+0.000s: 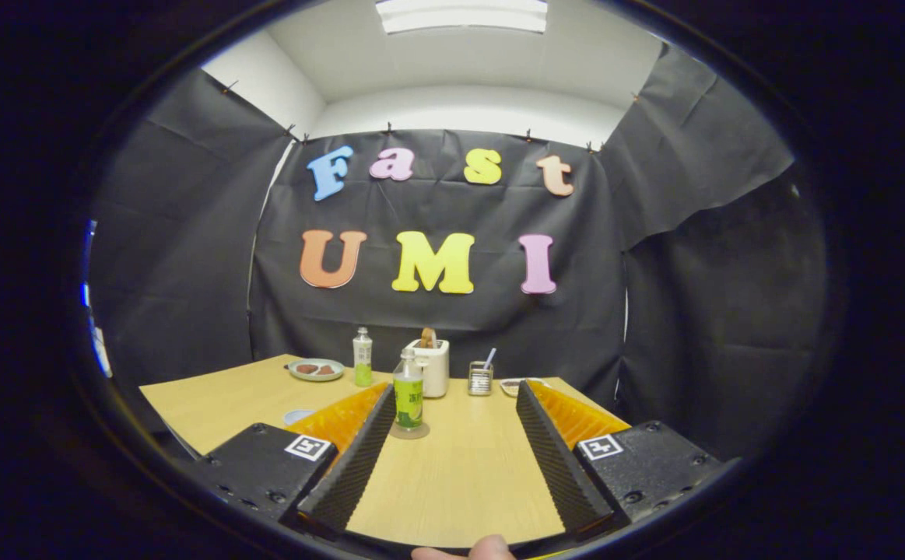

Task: Take the bottle from table, then pour the juice into the cup, finally place the bottle on the coaster

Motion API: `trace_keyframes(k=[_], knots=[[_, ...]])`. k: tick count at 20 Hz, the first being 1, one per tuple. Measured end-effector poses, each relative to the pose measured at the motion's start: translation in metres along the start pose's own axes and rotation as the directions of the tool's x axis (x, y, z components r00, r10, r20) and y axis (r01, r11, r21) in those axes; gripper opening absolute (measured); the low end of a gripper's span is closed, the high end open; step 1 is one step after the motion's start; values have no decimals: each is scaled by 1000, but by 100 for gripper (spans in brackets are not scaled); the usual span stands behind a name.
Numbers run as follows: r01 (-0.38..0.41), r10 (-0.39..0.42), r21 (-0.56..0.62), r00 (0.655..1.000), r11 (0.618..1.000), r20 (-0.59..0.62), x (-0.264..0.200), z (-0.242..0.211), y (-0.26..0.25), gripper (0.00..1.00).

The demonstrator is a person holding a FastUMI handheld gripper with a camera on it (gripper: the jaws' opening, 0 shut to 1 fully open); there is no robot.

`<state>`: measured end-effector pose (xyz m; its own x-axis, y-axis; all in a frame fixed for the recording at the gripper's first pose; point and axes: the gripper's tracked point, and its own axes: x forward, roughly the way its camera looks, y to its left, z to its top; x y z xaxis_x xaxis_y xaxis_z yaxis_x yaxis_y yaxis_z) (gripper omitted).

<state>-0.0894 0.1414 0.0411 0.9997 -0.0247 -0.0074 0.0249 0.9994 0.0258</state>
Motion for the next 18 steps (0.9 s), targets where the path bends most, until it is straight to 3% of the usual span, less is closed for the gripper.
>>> trace_keyframes(k=[18], knots=[[35, -34, 23, 998, 999, -43, 6, -19, -4, 100]])
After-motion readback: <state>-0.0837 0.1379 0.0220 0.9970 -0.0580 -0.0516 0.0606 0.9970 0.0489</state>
